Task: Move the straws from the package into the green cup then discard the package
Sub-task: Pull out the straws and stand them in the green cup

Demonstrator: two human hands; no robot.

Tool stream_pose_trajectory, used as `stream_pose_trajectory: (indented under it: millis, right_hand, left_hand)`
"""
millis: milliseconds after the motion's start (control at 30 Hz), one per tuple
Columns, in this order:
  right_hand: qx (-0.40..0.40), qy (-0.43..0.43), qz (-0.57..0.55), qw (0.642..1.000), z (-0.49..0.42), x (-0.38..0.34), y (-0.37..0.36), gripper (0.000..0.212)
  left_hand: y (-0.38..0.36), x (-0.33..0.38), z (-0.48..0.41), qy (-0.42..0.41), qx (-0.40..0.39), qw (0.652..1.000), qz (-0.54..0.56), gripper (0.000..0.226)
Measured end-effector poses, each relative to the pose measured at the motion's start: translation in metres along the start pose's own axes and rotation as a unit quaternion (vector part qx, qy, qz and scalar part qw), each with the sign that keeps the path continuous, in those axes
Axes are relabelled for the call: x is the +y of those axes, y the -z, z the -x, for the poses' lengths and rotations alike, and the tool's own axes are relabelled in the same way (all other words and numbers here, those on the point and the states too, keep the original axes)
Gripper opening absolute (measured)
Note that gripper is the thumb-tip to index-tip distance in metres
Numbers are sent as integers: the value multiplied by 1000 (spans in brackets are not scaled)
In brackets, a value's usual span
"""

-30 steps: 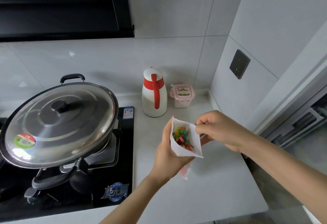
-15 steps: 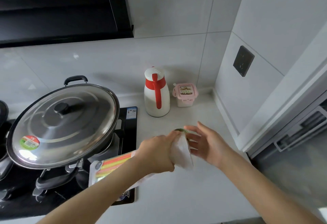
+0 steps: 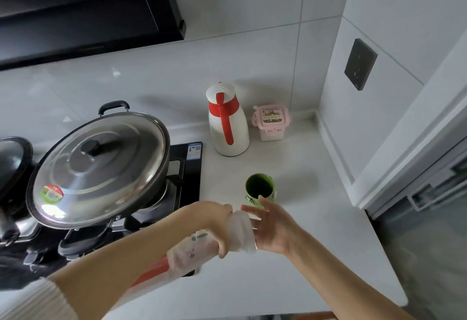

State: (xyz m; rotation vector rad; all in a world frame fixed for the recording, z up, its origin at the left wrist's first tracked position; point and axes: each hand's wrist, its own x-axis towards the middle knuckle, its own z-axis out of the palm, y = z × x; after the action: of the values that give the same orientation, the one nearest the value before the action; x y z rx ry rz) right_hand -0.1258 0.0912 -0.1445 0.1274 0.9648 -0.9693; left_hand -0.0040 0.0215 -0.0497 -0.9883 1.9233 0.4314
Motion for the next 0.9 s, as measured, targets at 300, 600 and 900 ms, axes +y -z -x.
stream_pose_trajectory:
  millis: [300, 600, 900]
  right_hand:
    - [-105, -88, 2, 991, -31, 26, -28, 60]
    - [-99, -95, 72, 988, -37, 23, -31, 57]
    - [-126, -56, 103, 985, -29, 8, -31, 48]
  left_hand:
    - [19, -2, -13, 41, -95, 990, -99, 81]
    - [29, -18, -20, 95, -239, 966, -26, 69]
    - [14, -51, -20, 50, -260, 924, 276, 50]
